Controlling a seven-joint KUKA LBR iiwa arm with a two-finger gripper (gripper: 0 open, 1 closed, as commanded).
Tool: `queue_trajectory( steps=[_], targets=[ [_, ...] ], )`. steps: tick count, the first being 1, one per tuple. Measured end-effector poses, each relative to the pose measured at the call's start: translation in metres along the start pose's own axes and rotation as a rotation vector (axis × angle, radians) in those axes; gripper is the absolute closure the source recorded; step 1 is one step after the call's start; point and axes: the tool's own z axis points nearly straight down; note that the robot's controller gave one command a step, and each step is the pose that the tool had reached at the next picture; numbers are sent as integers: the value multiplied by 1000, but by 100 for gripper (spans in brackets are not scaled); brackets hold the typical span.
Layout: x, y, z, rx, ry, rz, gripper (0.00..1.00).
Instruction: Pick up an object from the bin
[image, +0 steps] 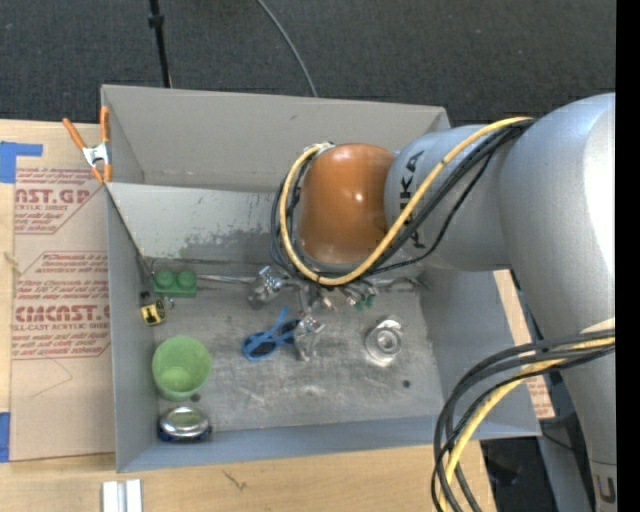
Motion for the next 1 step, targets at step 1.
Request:
queue_trajectory(
  steps=[1],
  targets=[
    [-2,0,-2,-2,3,1,0]
  ],
)
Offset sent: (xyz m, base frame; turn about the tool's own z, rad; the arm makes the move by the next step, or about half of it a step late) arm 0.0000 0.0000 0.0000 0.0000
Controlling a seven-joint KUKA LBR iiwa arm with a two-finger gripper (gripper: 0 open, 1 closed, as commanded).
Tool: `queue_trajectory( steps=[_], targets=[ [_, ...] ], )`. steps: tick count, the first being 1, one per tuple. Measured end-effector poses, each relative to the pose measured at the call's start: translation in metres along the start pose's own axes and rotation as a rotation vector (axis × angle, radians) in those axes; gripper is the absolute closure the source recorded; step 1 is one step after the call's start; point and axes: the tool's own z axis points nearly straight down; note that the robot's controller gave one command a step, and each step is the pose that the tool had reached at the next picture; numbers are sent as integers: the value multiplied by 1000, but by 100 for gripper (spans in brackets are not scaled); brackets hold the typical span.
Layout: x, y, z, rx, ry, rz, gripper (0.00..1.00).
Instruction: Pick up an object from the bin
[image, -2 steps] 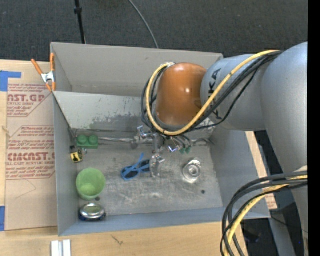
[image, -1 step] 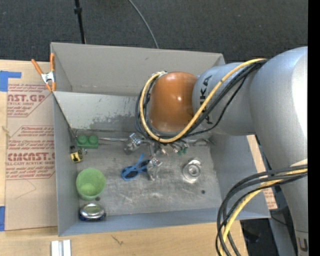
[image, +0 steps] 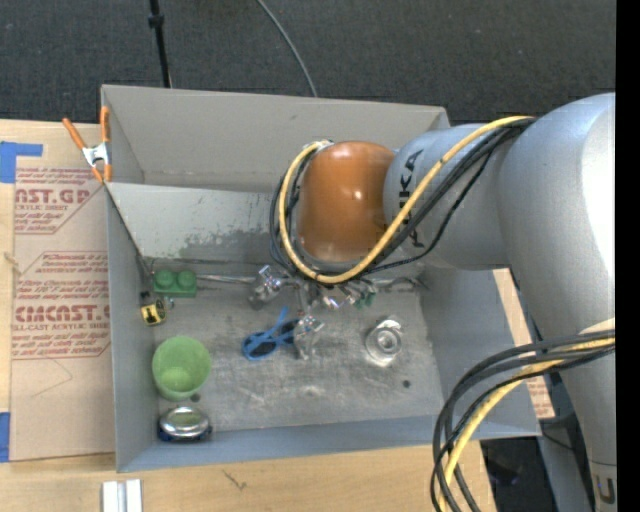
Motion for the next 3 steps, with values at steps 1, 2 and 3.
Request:
queue_trajectory(
  steps=[1,2,3],
  targets=[
    [-1,0,-3,0,-2,0,100],
    [-4,0,-45,1,0,0,100],
    [-7,0,-128,4,-5,0,100]
  ],
)
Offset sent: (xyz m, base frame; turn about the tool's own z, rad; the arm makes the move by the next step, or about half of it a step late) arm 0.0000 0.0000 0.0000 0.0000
